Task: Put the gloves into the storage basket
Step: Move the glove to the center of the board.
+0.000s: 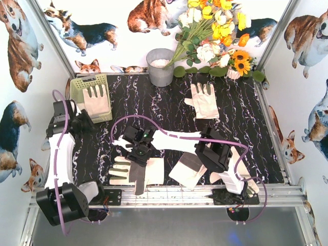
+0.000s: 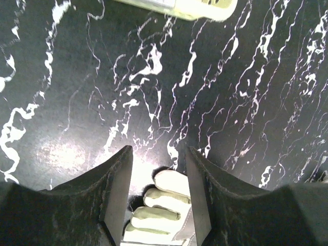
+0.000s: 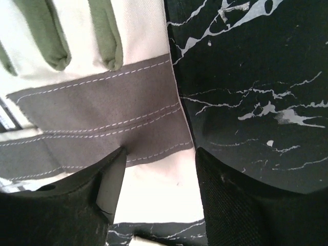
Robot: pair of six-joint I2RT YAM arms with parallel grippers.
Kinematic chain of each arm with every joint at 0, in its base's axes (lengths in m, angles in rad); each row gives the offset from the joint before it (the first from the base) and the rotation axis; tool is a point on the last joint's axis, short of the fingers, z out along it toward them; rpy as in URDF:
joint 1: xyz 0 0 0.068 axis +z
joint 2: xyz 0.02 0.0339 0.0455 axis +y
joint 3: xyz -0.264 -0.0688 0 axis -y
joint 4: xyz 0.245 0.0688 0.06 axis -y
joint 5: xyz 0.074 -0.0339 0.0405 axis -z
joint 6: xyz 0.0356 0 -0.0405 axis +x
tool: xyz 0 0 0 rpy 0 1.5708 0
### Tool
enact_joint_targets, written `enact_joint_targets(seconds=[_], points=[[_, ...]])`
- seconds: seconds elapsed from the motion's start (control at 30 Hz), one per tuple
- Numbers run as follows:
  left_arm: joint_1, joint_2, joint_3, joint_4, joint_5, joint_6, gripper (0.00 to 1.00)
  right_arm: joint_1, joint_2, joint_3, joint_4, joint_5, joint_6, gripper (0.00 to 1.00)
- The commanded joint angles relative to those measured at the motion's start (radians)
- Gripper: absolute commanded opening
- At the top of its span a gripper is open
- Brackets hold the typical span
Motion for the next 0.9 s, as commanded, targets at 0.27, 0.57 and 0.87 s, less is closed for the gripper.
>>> enact_joint_targets(seconds=[0.27, 0.57, 0.87], points=[[-0.113, -0.132, -0.136, -0.127, 0.021, -0.127, 0.4, 0.006, 0.049, -0.037, 0.142, 0.137, 0.097, 0.36], [-0.13, -0.177, -0.242, -0.109, 0.092, -0.193, 0.39, -0.115, 0.033, -0.079, 0.143, 0.206, 0.304, 0.15], [-0.25, -0.068, -0.28, 0.038, 0.232, -0.227, 0.37, -0.202, -0.019, -0.111, 0.118, 0.328, 0.467, 0.05]])
